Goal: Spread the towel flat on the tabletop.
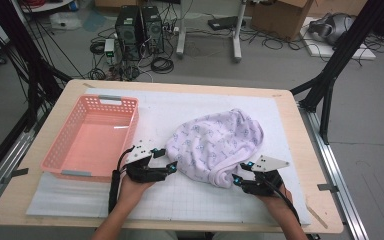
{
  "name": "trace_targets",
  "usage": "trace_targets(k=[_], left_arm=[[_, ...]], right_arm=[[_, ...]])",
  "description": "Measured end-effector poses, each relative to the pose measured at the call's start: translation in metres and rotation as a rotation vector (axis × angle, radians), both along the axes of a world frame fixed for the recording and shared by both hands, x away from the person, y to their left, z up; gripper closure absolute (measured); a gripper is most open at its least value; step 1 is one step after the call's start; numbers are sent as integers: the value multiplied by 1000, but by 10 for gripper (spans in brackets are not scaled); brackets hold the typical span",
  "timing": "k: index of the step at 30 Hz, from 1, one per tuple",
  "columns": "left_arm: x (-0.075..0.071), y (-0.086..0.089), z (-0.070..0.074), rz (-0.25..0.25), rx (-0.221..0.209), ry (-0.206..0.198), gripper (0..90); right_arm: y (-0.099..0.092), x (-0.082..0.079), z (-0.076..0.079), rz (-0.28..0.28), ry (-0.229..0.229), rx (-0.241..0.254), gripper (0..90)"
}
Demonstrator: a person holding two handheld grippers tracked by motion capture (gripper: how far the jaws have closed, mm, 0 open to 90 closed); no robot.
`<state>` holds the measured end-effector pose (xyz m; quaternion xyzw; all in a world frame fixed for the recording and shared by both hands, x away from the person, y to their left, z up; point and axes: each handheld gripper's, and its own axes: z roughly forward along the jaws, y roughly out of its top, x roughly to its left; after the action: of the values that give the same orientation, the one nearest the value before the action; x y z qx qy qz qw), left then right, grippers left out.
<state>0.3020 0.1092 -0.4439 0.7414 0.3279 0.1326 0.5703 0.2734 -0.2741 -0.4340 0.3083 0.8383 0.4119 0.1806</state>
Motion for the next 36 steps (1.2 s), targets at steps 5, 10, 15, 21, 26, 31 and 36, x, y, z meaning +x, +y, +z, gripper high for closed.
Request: trace_targets(k=[5, 10, 15, 21, 26, 31, 36], left_arm=[[0, 1, 0, 2, -2, -4, 322], [0, 1, 0, 4, -3, -1, 327], [1, 0, -1, 4, 8, 8, 334], [1, 1, -1, 1, 9, 5, 364], [2, 3, -1, 12, -1, 4, 371], [2, 1, -1, 13, -7, 3, 374], [2, 1, -2, 19, -8, 6, 374]], right_arm=[[5, 0, -4, 34, 24, 23, 453], [11, 3, -8, 61, 58, 30, 447], [19, 7, -15, 90, 91, 0, 543], [16, 3, -8, 149, 192, 52, 793], [0, -1, 20, 188, 149, 303, 793], [-11, 22, 43, -2, 22, 353, 791], [-2, 64, 48, -118, -2, 275, 791]])
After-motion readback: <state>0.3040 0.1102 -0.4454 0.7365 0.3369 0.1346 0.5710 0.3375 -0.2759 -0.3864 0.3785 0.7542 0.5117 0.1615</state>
